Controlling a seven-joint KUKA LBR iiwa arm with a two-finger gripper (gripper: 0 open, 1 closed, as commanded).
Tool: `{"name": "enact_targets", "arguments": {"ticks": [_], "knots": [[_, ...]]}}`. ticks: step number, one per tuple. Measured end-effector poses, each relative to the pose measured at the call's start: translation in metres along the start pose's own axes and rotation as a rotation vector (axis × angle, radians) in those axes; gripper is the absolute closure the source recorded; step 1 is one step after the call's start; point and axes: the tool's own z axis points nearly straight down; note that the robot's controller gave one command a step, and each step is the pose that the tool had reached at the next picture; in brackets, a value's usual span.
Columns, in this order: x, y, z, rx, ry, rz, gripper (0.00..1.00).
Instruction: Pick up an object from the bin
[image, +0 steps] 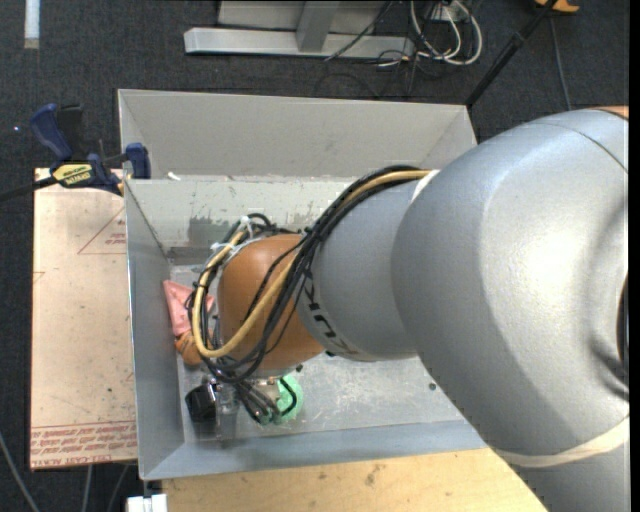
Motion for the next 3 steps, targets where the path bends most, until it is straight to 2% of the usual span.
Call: {"name": "enact_targets", "arguments": {"ticks": [1,2,3], "knots": [[0.002,-0.001,-0.003,0.003,0.007,0.000,1.00],[0.004,-0.002,-0.023,0.007,0.015,0.001,1.00],[0.001,-0.001,-0.040,0.004,0.006,0.001,1.00]]}}
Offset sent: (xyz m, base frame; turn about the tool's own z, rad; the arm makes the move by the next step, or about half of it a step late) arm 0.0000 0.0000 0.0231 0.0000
